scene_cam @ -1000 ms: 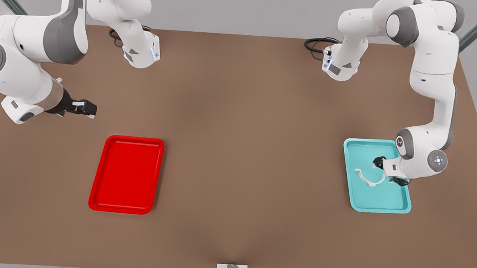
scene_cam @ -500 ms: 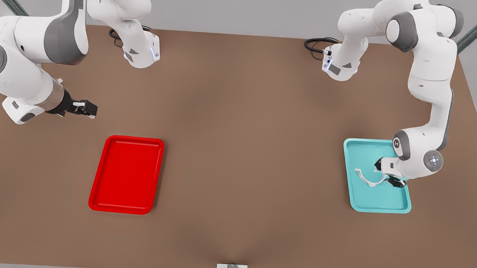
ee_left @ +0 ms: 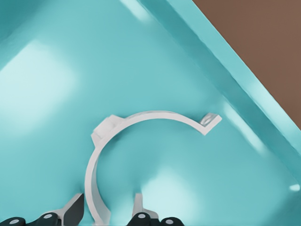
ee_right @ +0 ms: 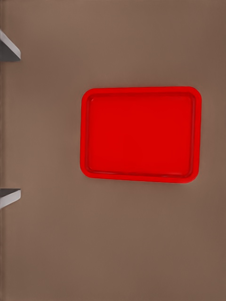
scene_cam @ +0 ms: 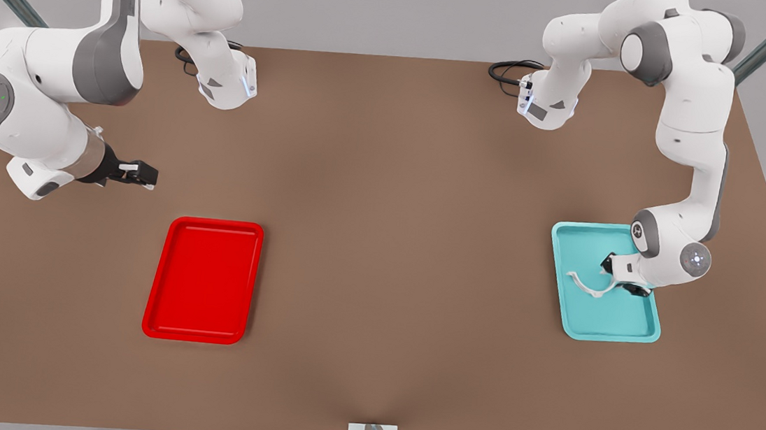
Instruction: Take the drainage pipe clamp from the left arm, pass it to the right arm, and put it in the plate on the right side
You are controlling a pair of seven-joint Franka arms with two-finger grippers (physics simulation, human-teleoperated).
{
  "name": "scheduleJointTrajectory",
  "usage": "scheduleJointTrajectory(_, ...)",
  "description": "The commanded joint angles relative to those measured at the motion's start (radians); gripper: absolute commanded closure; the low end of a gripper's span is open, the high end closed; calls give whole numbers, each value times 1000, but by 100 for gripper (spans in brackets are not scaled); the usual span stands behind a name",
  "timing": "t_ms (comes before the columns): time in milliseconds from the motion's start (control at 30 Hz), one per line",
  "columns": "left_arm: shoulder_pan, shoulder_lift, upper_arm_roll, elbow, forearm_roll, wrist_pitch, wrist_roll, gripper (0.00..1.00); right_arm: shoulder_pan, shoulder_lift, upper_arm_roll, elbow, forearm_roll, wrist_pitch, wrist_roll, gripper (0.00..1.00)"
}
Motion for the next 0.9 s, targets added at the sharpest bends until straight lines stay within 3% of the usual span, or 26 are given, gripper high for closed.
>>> scheduleJointTrajectory(0, 3, 1, 0, 0, 2, -8, -159, 38, 0, -1, -1, -1, 1, -2, 2, 0)
scheduleJointTrajectory(33, 3, 1, 0, 0, 2, -9, -159, 53, 0, -1, -1, -1, 1, -2, 2, 0)
scheduleJointTrajectory(67, 3, 1, 0, 2, 4, -25, -159, 61, 2, -1, -1, -2, 1, -2, 3, 0)
scheduleJointTrajectory(133, 3, -1, 0, 2, 4, -29, -158, 66, 2, -1, 1, -2, 1, -2, 3, 0)
scheduleJointTrajectory(433, 1, -8, 0, 5, 7, -29, -158, 69, 5, -1, 3, -5, 2, -3, 5, 0)
scheduleJointTrajectory(567, 1, -8, 0, 5, 7, -29, -161, 79, 2, -3, 3, -10, 2, -3, 5, 0)
scheduleJointTrajectory(867, 3, -7, 5, 13, 64, -29, -165, 79, 5, -3, 1, -10, 1, -3, 5, 0)
